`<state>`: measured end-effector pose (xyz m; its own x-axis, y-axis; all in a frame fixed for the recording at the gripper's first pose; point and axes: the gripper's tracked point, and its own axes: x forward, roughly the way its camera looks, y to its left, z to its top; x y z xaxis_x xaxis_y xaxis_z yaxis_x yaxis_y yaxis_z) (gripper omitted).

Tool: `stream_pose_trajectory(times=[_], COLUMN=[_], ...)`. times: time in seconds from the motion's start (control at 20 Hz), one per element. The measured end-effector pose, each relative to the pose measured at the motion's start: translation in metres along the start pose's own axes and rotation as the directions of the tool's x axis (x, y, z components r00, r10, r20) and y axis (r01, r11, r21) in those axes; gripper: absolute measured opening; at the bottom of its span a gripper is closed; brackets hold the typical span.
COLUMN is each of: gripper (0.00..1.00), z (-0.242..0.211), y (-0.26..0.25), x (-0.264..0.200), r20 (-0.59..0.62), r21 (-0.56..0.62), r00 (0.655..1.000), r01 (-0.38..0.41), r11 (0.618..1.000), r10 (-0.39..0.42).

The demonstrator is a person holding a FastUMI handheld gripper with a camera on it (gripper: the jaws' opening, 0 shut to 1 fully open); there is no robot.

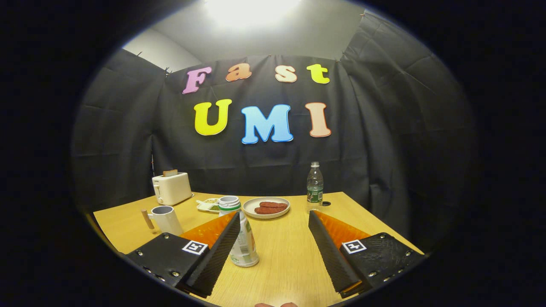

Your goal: Take the bottle from table, then pour the juice into the cup, finally place the bottle on the coaster

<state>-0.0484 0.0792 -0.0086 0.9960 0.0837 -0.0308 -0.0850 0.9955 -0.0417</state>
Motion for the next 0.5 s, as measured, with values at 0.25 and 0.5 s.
stream_pose_trajectory(times=[0.25, 0.5], gripper=[0.99, 0.99], z=[-0.03, -0.047], y=[0.027, 0.048], x=[0.014, 0.033], r20=[-0.042, -0.065], r21=[0.021, 0.036], r00=[0.999, 0.997], r01=[-0.029, -0.05], r11=[0.999, 0.998], r10=[0.03, 0.052])
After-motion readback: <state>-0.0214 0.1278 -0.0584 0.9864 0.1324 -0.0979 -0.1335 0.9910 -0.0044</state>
